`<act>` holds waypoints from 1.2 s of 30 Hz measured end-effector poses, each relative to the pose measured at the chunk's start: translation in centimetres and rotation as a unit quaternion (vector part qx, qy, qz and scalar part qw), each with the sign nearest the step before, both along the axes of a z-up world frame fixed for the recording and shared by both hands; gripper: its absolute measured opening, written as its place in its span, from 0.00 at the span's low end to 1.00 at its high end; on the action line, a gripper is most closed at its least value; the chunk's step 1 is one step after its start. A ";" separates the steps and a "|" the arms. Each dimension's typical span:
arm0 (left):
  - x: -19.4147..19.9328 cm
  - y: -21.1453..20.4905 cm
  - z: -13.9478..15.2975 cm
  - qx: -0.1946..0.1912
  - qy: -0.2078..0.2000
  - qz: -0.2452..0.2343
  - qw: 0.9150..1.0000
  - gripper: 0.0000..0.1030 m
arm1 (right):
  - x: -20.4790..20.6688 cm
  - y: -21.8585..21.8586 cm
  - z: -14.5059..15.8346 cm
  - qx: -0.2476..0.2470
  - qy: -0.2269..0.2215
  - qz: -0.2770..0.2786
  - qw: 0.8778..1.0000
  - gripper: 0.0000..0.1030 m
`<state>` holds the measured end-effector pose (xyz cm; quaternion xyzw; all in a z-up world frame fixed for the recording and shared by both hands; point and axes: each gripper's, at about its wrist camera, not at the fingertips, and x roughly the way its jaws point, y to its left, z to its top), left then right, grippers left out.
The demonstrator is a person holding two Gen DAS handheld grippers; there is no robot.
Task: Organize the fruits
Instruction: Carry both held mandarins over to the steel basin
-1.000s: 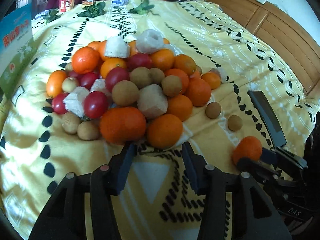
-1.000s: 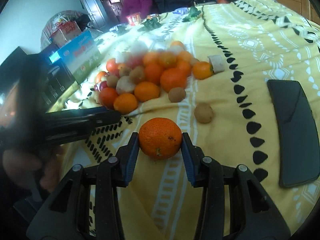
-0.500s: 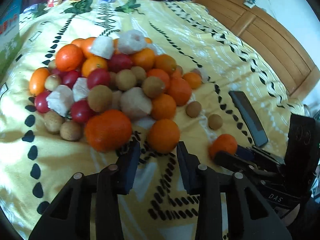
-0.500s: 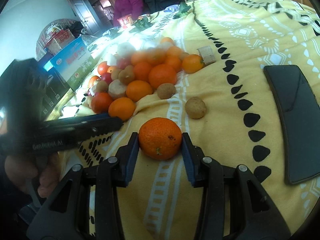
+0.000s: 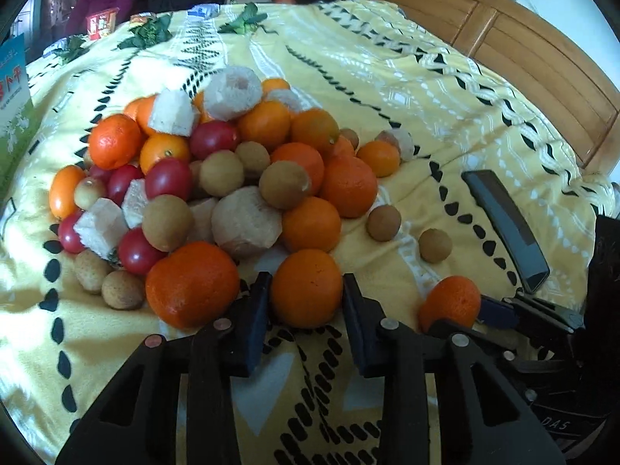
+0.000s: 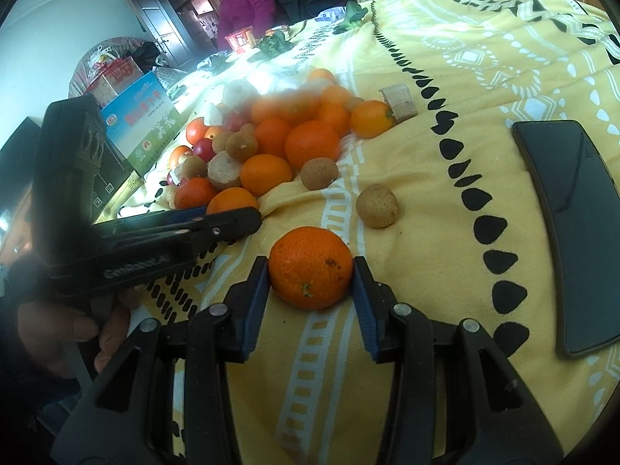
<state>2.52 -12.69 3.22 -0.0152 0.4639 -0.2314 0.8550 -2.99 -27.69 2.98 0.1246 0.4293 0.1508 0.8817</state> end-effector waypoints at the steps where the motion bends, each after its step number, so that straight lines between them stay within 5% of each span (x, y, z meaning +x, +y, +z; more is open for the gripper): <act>1: -0.3 0.3 0.4 0.000 -0.007 0.007 1.000 0.35 | -0.1 0.1 0.1 -0.004 0.000 0.000 1.000 0.41; 6: -2.2 3.1 4.5 0.031 -0.056 0.059 0.996 0.35 | -0.5 1.1 1.6 -0.034 -0.004 0.005 0.999 0.41; 11: -4.2 9.6 9.7 0.062 -0.106 0.143 0.982 0.35 | 0.1 3.9 5.7 -0.050 -0.031 0.029 0.998 0.41; 15: -5.5 17.1 13.6 0.082 -0.137 0.224 0.961 0.35 | 1.2 9.0 10.4 -0.059 -0.077 0.081 0.992 0.41; 20: -8.1 27.3 17.3 0.101 -0.163 0.328 0.925 0.35 | 2.9 17.7 15.8 -0.046 -0.125 0.160 0.978 0.41; 28: -12.5 39.8 17.4 0.134 -0.149 0.447 0.872 0.35 | 2.8 34.0 19.0 -0.022 -0.137 0.302 0.943 0.41; 36: -13.8 46.1 14.2 0.136 -0.100 0.495 0.853 0.35 | 1.4 44.3 16.9 -0.009 -0.082 0.373 0.924 0.41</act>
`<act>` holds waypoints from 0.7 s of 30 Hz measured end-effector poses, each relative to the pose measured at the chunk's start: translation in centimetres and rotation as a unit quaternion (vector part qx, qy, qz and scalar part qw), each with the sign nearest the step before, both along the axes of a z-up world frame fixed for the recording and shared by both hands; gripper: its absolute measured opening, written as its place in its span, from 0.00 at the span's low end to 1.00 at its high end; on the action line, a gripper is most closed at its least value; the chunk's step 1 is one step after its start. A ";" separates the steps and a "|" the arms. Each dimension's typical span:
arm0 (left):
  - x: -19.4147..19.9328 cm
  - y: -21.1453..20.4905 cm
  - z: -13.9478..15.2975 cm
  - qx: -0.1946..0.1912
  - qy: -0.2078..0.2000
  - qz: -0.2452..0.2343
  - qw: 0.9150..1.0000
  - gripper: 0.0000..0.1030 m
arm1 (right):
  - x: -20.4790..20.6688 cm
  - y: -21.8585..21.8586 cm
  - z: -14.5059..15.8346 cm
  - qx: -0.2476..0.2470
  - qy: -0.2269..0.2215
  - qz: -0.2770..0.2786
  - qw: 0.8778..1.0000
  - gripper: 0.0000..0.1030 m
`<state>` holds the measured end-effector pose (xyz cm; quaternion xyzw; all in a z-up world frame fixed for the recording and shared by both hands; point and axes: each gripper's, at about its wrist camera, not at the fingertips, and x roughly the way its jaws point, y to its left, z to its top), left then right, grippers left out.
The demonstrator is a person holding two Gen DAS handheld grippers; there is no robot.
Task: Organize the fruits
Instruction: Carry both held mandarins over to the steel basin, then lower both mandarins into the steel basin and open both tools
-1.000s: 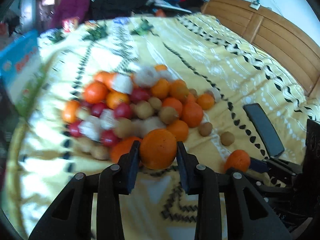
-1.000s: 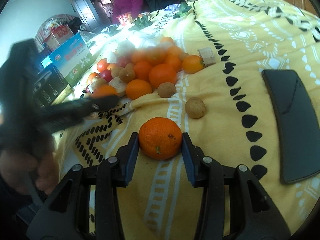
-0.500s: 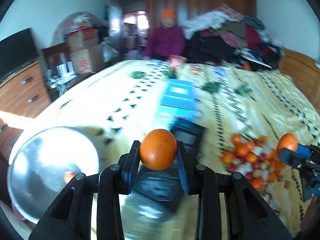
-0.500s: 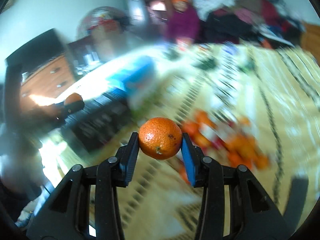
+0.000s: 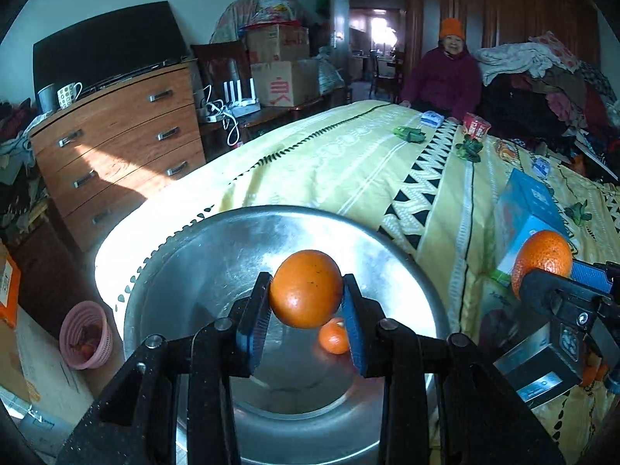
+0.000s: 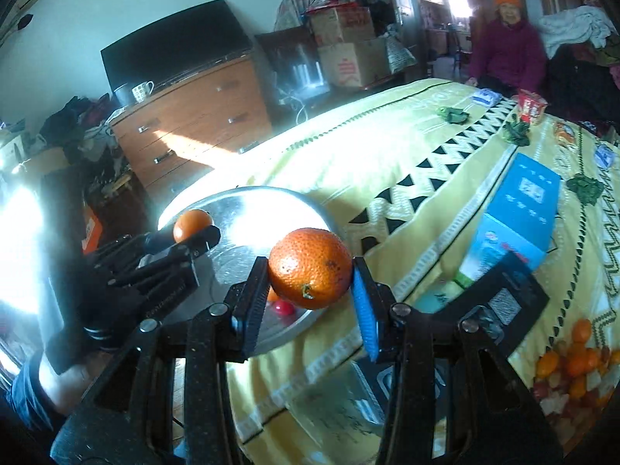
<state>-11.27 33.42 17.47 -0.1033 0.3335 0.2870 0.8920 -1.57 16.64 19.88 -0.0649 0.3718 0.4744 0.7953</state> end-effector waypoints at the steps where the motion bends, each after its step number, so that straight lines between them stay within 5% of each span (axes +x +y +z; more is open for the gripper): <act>1: -0.1 0.6 -0.6 -0.007 0.006 0.005 1.000 0.35 | -0.2 0.9 -0.4 -0.005 0.007 0.006 1.000 0.41; 9: -0.9 3.4 -2.8 -0.033 0.034 0.022 0.999 0.35 | 0.1 4.7 -4.5 -0.052 0.054 0.011 0.997 0.41; 21: -0.7 4.6 -3.6 -0.048 0.038 0.020 0.998 0.35 | -0.4 6.6 -5.1 -0.068 0.063 0.007 0.996 0.41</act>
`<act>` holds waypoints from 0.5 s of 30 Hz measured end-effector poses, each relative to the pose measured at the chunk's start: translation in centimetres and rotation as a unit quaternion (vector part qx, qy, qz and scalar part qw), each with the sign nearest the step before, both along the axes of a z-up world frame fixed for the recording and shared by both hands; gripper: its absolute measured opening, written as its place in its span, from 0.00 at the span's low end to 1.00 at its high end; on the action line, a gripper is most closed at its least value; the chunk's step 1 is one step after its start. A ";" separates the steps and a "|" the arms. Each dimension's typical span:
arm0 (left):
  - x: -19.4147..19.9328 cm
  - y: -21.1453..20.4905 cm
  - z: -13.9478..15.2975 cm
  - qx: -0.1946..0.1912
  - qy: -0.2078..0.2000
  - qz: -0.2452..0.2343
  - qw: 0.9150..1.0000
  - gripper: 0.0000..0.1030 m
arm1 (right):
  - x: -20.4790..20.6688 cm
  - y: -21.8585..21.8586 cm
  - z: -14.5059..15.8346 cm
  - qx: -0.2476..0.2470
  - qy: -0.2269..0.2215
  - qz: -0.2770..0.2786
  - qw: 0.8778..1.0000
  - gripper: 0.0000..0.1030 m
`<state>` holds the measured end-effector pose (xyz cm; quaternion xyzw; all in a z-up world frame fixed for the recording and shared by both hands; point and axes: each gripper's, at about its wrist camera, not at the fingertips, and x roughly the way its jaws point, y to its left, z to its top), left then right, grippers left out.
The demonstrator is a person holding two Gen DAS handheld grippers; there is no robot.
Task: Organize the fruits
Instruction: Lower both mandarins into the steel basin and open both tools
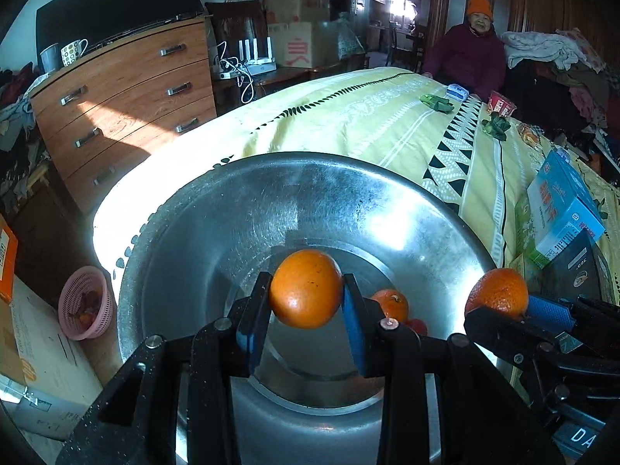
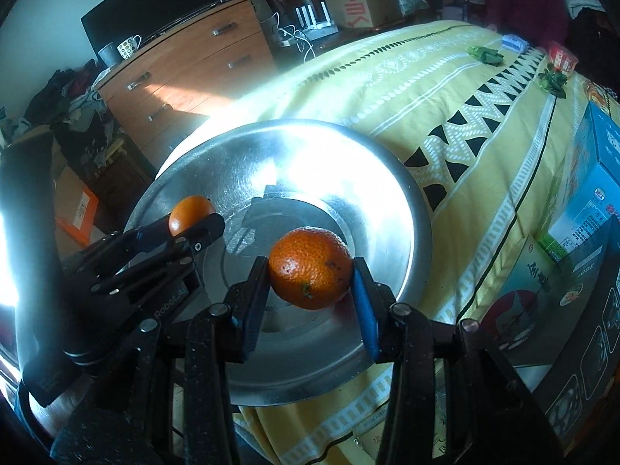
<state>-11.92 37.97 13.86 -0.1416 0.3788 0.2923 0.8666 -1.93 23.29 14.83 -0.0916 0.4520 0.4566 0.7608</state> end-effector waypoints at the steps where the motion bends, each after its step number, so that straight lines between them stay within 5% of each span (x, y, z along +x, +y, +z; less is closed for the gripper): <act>1: 0.0 -0.1 0.0 0.000 0.000 0.001 1.000 0.35 | 0.0 0.1 -0.1 0.000 0.001 -0.001 1.000 0.41; 15: 0.1 0.5 -0.5 -0.009 0.001 0.000 1.000 0.35 | 0.2 0.1 -0.8 -0.002 0.007 -0.007 1.000 0.41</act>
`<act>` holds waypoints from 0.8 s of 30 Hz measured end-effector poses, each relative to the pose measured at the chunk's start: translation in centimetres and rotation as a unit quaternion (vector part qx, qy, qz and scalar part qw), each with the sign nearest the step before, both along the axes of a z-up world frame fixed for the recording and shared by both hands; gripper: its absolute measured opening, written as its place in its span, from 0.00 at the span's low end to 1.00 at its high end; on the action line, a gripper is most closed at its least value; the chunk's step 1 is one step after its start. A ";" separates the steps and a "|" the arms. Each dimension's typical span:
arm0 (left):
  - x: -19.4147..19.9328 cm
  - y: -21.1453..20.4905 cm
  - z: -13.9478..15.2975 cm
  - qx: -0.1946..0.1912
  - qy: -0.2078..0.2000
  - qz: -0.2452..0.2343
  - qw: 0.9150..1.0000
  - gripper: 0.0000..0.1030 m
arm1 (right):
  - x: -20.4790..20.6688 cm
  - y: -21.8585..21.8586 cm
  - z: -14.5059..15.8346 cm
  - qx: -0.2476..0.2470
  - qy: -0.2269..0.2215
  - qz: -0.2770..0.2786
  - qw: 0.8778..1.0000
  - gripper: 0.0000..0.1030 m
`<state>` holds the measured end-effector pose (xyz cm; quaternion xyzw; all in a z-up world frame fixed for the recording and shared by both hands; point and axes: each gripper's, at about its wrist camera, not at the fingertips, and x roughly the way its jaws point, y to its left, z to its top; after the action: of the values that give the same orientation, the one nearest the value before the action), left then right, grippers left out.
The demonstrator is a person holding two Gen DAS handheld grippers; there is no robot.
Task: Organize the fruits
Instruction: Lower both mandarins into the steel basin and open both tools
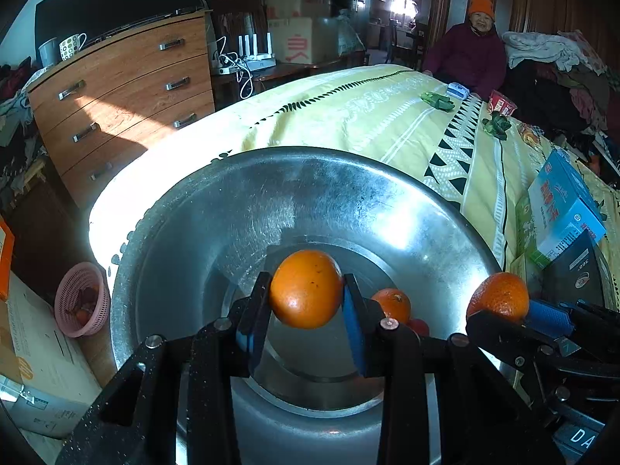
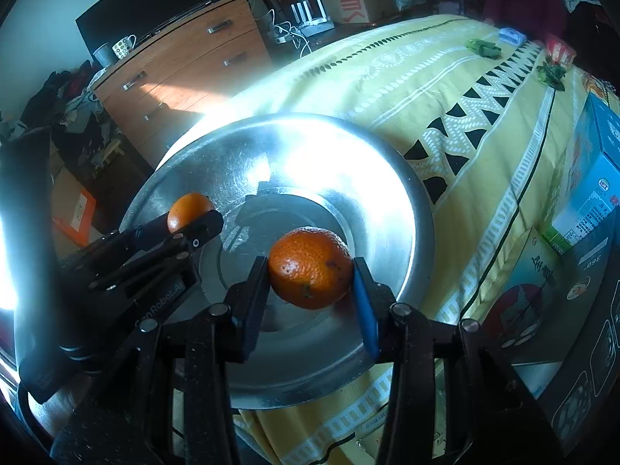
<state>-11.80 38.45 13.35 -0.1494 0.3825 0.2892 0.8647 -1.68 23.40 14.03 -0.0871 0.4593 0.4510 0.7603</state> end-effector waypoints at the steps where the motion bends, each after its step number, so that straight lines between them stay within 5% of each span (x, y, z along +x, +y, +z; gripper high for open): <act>1: 0.0 0.0 0.0 0.000 0.001 0.000 1.000 0.35 | 0.0 0.0 -0.1 -0.001 0.001 0.000 1.000 0.41; 24: -0.3 0.7 -0.2 -0.027 -0.005 -0.002 1.000 0.35 | 0.0 0.2 0.5 0.005 0.010 -0.007 1.000 0.41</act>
<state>-12.08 39.13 13.18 -0.1738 0.3866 0.2765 0.8625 -1.65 23.62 14.52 -0.0759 0.4651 0.4486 0.7594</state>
